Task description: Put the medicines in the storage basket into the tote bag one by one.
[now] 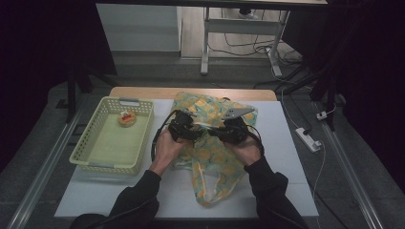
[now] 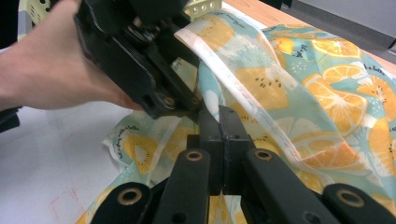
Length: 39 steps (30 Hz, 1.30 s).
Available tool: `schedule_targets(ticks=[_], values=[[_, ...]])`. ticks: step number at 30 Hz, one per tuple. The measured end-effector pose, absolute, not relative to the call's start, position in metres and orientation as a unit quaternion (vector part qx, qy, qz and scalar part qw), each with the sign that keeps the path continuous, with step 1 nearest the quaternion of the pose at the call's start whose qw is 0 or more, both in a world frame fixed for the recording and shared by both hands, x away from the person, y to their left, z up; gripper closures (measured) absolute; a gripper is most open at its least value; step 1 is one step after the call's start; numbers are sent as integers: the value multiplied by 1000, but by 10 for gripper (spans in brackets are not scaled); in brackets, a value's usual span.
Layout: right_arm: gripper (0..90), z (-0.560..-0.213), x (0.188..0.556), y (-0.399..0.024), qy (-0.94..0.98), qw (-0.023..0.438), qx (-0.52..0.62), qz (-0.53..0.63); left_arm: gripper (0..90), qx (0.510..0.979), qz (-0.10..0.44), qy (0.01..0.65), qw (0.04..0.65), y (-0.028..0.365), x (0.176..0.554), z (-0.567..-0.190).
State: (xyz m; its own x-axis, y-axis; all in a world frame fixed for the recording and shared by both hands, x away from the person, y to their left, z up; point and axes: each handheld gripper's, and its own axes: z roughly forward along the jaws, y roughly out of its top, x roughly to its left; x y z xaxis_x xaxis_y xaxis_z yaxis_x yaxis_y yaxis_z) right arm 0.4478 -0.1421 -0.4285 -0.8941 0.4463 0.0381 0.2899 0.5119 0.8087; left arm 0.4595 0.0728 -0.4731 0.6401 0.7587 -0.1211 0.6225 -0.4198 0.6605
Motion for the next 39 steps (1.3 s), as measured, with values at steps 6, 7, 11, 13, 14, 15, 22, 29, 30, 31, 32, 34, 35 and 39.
schedule_targets(ticks=[6, 7, 11, 13, 14, 15, 22, 29, 30, 31, 32, 34, 35, 39], values=[[893, -430, 449, -142, 866, 88, 212, 445, 304, 837, 84, 402, 361, 79, 452, -464], [893, -430, 449, -142, 866, 89, 212, 444, 289, 840, 84, 398, 358, 79, 450, -463], [893, -430, 449, -142, 866, 89, 213, 444, 234, 840, 75, 392, 366, 81, 442, -457], [893, -429, 449, -143, 865, 89, 213, 445, 209, 842, 75, 388, 368, 83, 438, -453], [893, -429, 449, -143, 865, 89, 213, 445, 196, 841, 74, 388, 369, 85, 436, -452], [893, -429, 449, -143, 865, 89, 213, 446, 185, 841, 73, 386, 371, 86, 434, -450], [893, -428, 448, -143, 865, 90, 212, 447, 46, 848, 69, 371, 372, 100, 425, -441], [893, -429, 449, -143, 865, 89, 212, 446, 0, 839, 77, 375, 387, 126, 421, -435], [893, -429, 449, -143, 865, 89, 212, 446, 0, 836, 73, 377, 393, 131, 420, -434], [893, -429, 449, -143, 865, 90, 212, 445, 0, 834, 72, 378, 395, 136, 420, -434], [893, -429, 449, -143, 865, 90, 212, 445, 0, 832, 71, 380, 399, 139, 420, -434], [893, -429, 449, -143, 865, 90, 213, 445, 0, 832, 73, 381, 397, 147, 419, -434], [893, -429, 449, -143, 865, 90, 213, 445, 0, 832, 75, 382, 395, 150, 418, -434], [892, -429, 449, -143, 866, 90, 213, 444, 0, 826, 81, 393, 397, 163, 416, -435]])
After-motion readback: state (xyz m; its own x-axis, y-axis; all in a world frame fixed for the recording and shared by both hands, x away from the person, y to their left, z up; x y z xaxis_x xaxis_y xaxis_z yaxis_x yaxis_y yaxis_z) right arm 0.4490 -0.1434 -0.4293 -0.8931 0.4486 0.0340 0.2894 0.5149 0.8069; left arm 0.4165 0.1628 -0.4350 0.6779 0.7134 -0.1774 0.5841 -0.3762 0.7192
